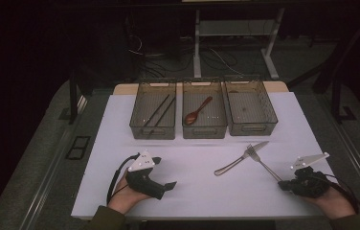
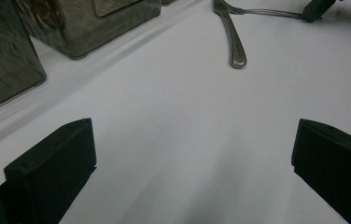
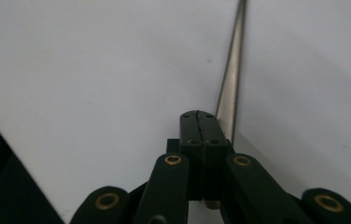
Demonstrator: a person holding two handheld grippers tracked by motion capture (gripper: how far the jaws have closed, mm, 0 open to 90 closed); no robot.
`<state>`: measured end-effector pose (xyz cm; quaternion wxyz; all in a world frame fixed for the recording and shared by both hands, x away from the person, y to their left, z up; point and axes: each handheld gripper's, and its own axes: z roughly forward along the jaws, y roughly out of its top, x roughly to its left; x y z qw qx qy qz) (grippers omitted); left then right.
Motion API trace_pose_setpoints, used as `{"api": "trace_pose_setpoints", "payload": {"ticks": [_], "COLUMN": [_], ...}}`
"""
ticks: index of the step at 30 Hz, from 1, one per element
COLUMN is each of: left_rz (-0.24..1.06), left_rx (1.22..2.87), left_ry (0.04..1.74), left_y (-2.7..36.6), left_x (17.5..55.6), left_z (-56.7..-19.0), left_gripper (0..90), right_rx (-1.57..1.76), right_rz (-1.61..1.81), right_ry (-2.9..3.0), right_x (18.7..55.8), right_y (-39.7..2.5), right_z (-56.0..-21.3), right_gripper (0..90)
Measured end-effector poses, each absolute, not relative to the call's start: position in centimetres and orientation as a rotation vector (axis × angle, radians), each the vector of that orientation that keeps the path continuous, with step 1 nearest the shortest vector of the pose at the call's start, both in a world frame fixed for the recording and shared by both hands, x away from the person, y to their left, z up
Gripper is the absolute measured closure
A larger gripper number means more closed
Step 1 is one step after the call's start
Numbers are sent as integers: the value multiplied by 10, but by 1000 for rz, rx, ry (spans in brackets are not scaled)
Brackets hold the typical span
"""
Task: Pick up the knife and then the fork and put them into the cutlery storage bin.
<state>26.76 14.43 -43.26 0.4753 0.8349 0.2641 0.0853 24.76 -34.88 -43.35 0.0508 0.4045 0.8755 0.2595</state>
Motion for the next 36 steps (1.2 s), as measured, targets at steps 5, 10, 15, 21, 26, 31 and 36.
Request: {"api": "trace_pose_setpoints", "payload": {"ticks": [5,10,15,21,26,31,36], "left_rz": [209,208,207,205,203,205,205], "left_rx": [2041,2040,2043,2043,2039,2045,2050], "left_ry": [644,644,639,638,644,640,638], "left_y": [144,144,143,143,143,144,144], "left_x": [268,267,268,268,268,268,269], "left_z": [-433,-433,-433,-433,-433,-434,-435], "left_gripper": [0,0,0,0,0,0,0], "right_rx": [1260,1246,1263,1237,1221,1208,1183], "right_rz": [782,791,854,818,756,699,603], "right_ry": [2645,2644,2617,2607,2650,2691,2737], "right_x": [254,254,253,264,282,301,314], "right_y": [-359,-360,-362,-355,-340,-327,-318], "right_z": [-434,-434,-424,-413,-410,-410,-411], "right_gripper": [893,891,754,591,548,549,598]}}
